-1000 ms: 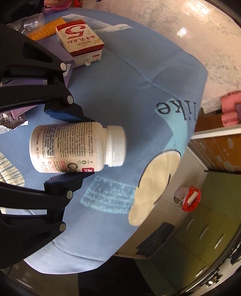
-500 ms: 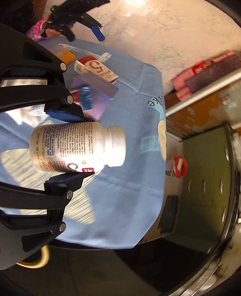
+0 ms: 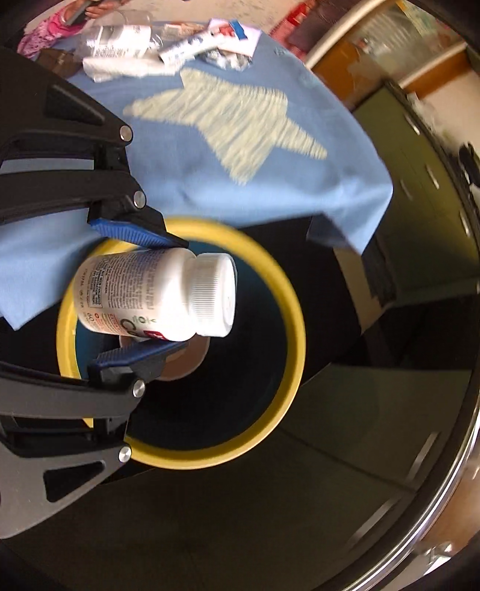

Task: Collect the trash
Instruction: 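Carry the pill bottle over the bin and open the right tool, then grasp the red-and-white milk carton with the left tool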

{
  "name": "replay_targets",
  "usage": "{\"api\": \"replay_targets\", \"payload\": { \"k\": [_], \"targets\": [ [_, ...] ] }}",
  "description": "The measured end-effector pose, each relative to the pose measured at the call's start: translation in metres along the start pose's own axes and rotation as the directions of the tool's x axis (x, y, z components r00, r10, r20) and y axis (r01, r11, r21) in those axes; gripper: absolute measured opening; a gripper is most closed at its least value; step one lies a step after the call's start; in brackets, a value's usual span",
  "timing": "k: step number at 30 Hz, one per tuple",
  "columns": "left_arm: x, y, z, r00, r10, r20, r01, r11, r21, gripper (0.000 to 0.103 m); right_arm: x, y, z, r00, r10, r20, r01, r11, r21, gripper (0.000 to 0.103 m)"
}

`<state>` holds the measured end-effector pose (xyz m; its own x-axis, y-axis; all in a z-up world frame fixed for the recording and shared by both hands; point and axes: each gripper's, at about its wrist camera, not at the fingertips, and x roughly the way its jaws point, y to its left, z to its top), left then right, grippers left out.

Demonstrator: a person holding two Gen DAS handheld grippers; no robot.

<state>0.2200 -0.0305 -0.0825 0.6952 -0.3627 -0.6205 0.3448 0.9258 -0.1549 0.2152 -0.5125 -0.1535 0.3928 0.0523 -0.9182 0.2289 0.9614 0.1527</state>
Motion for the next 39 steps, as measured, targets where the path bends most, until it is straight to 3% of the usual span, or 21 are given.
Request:
{"api": "replay_targets", "payload": {
  "k": [4,10,16,24,29,31,39],
  "targets": [
    [0.003,0.001,-0.001,1.000,0.004,-0.010,-0.004,1.000,-0.001,0.098,0.006,-0.017,-0.002,0.995,-0.095,0.025,0.094,0.995,0.044,0.049],
    [0.008,0.004,-0.001,1.000,0.005,-0.021,-0.006,1.000,-0.005,0.098,-0.014,-0.014,-0.030,0.994,-0.022,0.106,0.012,0.996,0.093,0.050],
    [0.016,0.005,-0.002,0.999,0.016,-0.042,-0.016,1.000,-0.006,0.098,-0.040,0.006,-0.067,0.979,0.086,0.183,-0.103,0.991,0.083,0.055],
    [0.029,0.010,0.003,0.992,0.067,-0.111,-0.066,0.998,0.009,0.098,-0.055,0.031,-0.083,0.967,0.140,0.213,-0.149,0.988,0.028,0.059],
    [0.048,0.015,0.011,0.968,0.149,-0.204,-0.132,0.987,0.095,0.098,-0.059,0.033,-0.092,0.961,0.165,0.221,-0.175,0.984,0.025,0.060],
    [0.061,0.017,0.011,0.948,0.176,-0.266,-0.146,0.981,0.128,0.098,-0.058,0.033,-0.094,0.959,0.176,0.222,-0.187,0.982,0.030,0.060],
    [0.101,0.027,0.009,0.893,0.198,-0.404,-0.154,0.978,0.138,0.091,-0.051,0.034,-0.094,0.957,0.200,0.210,-0.211,0.977,0.030,0.060]
  ]
}}
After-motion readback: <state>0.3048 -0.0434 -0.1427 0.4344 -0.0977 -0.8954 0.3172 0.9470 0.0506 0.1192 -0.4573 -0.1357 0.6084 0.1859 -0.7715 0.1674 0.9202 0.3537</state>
